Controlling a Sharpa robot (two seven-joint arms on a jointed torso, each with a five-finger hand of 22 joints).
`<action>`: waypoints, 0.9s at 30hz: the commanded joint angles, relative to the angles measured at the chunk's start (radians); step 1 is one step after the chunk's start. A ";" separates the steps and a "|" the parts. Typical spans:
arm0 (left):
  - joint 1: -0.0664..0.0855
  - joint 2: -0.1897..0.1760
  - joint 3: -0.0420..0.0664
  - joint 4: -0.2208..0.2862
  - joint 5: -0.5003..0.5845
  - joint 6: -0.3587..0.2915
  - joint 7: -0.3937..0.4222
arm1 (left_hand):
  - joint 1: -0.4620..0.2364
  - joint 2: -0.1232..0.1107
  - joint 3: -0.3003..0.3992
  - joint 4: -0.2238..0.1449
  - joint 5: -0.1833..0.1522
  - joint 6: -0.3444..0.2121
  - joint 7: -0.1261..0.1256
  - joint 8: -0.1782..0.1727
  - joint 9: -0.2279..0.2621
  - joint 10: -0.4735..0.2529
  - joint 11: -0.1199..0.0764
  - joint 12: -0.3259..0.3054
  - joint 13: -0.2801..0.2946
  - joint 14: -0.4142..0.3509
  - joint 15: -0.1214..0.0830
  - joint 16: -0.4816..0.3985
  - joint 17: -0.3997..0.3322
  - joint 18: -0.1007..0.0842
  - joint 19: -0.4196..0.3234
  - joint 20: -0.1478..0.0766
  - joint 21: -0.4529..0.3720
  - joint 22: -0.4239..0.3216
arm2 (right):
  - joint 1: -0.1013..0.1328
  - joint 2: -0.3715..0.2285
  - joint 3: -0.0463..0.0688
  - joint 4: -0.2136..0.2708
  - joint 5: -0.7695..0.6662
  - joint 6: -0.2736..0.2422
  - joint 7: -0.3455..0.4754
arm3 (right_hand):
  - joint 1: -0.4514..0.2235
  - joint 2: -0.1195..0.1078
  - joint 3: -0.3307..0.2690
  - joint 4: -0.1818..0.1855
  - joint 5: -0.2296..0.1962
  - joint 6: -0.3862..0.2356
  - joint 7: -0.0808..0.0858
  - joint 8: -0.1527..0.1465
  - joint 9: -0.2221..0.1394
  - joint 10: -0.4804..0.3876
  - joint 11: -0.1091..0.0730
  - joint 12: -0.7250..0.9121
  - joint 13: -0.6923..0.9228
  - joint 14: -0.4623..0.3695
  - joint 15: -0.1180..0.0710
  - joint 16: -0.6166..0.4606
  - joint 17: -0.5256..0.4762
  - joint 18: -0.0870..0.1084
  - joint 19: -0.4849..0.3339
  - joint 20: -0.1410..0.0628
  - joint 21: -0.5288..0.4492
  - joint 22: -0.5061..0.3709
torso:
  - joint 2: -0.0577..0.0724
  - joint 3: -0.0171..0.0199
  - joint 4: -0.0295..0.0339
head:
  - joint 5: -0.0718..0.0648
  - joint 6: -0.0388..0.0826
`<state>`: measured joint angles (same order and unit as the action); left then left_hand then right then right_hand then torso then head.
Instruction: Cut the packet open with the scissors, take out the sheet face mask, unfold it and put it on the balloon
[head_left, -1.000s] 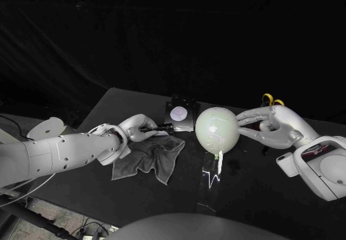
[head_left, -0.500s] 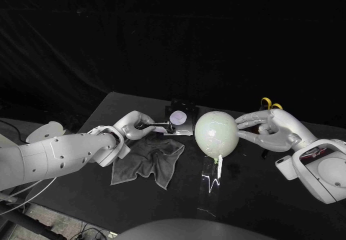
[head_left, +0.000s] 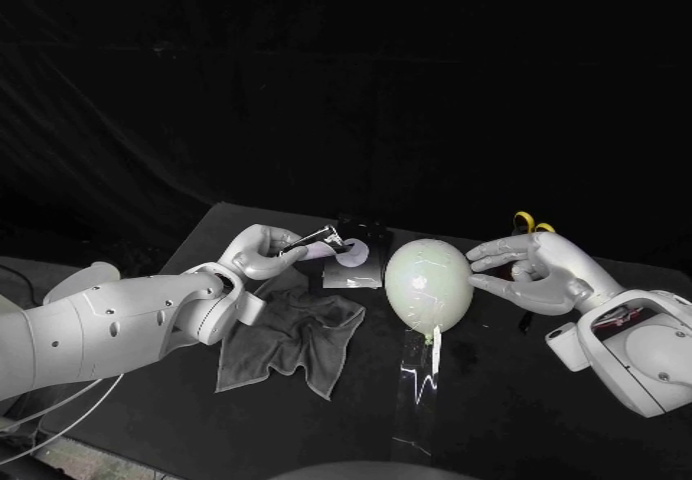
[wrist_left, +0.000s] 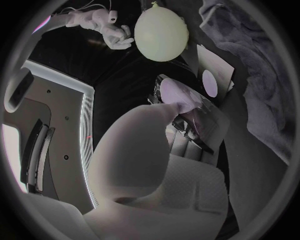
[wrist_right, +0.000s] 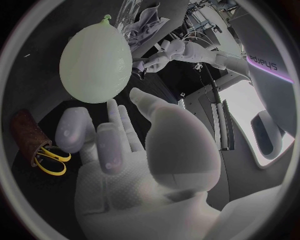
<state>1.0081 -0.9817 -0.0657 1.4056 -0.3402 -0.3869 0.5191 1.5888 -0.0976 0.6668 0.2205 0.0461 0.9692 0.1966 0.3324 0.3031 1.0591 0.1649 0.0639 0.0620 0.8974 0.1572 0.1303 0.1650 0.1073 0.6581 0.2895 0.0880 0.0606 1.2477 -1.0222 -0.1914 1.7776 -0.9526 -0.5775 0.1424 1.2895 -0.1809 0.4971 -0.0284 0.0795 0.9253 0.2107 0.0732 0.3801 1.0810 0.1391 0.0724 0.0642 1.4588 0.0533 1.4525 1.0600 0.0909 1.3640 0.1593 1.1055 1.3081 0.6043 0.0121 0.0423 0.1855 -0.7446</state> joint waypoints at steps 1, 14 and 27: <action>0.009 0.003 0.005 0.012 0.191 0.133 0.049 | -0.012 0.000 0.000 -0.006 0.001 -0.001 -0.007 0.008 0.030 0.007 -0.001 -0.001 0.000 0.006 -0.001 -0.005 0.000 -0.009 0.011 0.001 0.002 0.002 | 0.007 0.006 0.001 -0.007 0.031 0.004 0.018 | 0.000 0.012 0.003 0.008 0.007 0.016 -0.003 0.008 0.000 0.014 -0.003 0.007 0.001 0.003 -0.001 0.004 0.005 0.004 -0.002 -0.005 0.008 0.127 | -0.002 -0.0004 -0.0013 | -0.007 0.024; 0.068 0.047 0.010 0.028 0.325 0.247 0.036 | -0.044 0.021 -0.015 -0.061 0.001 -0.016 -0.010 0.029 0.054 0.093 -0.022 0.022 0.007 0.081 -0.026 0.036 0.022 0.013 0.132 -0.005 0.036 0.019 | 0.120 0.109 0.006 -0.126 0.103 0.024 0.011 | 0.016 0.029 0.028 0.030 0.004 0.072 -0.051 0.032 0.007 0.220 -0.065 0.093 0.038 0.022 -0.050 0.016 0.065 -0.012 0.041 -0.044 0.089 0.153 | 0.000 0.0025 -0.0019 | -0.043 0.112; 0.092 0.112 0.012 -0.008 0.333 0.270 0.027 | -0.067 0.035 -0.026 -0.078 0.001 -0.020 -0.017 0.035 0.064 0.136 -0.033 0.024 0.004 0.113 -0.039 0.056 0.036 0.035 0.165 -0.006 0.054 0.025 | 0.202 0.246 0.014 -0.238 0.081 0.066 -0.069 | 0.008 0.035 -0.039 0.063 0.075 0.118 -0.102 0.066 0.034 0.339 -0.120 0.986 0.947 0.069 -0.099 0.073 0.276 -0.047 0.112 -0.082 0.247 0.201 | 0.002 0.0031 -0.0016 | -0.087 0.147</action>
<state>1.0973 -0.8727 -0.0555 1.3986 -0.0250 -0.1522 0.5363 1.5245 -0.0728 0.6403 0.1498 0.0455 0.9531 0.1842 0.3482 0.3031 1.1861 0.1333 0.0843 0.0672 1.0045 0.1181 0.1810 0.2003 0.1320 0.8153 0.2860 0.1349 0.0841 1.4482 -0.7803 -0.1774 1.5437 -0.8482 -0.5397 0.1140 1.2937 -0.1514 0.4516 0.0347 0.1363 1.0431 0.1146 0.1354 0.4118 1.4351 0.0192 1.0164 0.9723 1.4650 -0.0421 1.5196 1.2933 0.0597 1.4603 0.0654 1.3501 1.3077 0.6055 0.0146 0.0402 0.1065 -0.6026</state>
